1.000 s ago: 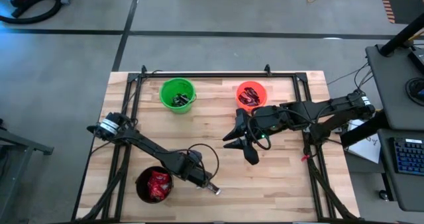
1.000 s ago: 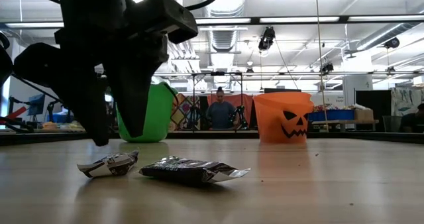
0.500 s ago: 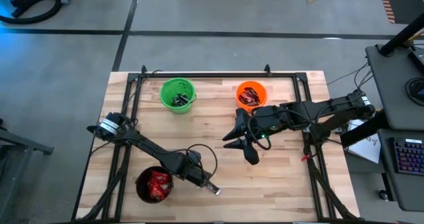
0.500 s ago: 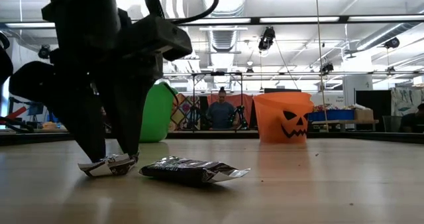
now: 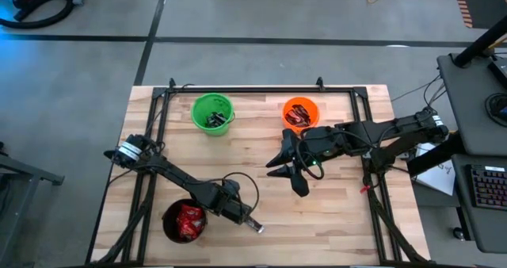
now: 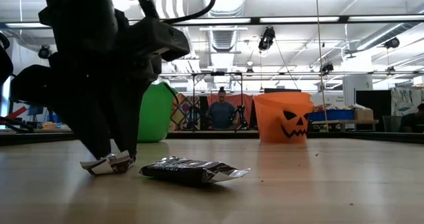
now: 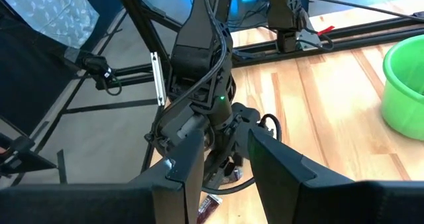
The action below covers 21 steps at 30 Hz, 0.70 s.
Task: Sort candy
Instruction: Put the black chocolate into the green bucket
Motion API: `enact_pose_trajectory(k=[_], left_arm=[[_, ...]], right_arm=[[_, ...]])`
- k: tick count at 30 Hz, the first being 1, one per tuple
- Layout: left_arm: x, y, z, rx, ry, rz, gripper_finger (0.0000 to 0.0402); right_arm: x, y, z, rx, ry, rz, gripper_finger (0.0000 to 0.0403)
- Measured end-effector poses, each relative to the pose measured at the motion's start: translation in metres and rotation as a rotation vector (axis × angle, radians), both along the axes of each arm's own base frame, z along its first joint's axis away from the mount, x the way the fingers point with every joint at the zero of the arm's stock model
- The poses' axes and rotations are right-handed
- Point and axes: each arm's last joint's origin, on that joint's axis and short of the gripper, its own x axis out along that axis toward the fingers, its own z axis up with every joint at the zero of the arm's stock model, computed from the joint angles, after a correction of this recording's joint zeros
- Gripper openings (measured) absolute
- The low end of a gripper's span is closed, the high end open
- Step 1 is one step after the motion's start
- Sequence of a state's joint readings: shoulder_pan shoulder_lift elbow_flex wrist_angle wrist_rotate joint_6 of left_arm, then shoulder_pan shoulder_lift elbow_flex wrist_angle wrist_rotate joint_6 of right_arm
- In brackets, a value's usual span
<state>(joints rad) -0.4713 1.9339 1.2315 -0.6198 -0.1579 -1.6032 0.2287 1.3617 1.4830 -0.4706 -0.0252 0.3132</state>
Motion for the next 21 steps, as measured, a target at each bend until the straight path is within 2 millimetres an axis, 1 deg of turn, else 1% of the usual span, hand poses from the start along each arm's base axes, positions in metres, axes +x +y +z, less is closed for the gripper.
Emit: enact_pose_trajectory(k=[10, 11, 17, 21], left_arm=[[0.006, 0.017, 0.002, 0.057, 0.015, 0.013, 0.0015], [0.007, 0.018, 0.003, 0.059, 0.014, 0.007, 0.0008], [0.009, 0.018, 0.009, 0.085, 0.029, -0.041, 0.0001], [0.012, 0.016, 0.025, 0.113, 0.035, -0.094, 0.0000]], right_arm=[[0.000, 0.000, 0.000, 0.007, 0.002, -0.004, 0.0112], [0.000, 0.000, 0.000, 0.008, 0.002, -0.004, 0.0111], [0.000, 0.000, 0.000, 0.015, 0.004, -0.008, 0.0111], [-0.001, 0.000, 0.000, 0.014, 0.007, -0.007, 0.0111]])
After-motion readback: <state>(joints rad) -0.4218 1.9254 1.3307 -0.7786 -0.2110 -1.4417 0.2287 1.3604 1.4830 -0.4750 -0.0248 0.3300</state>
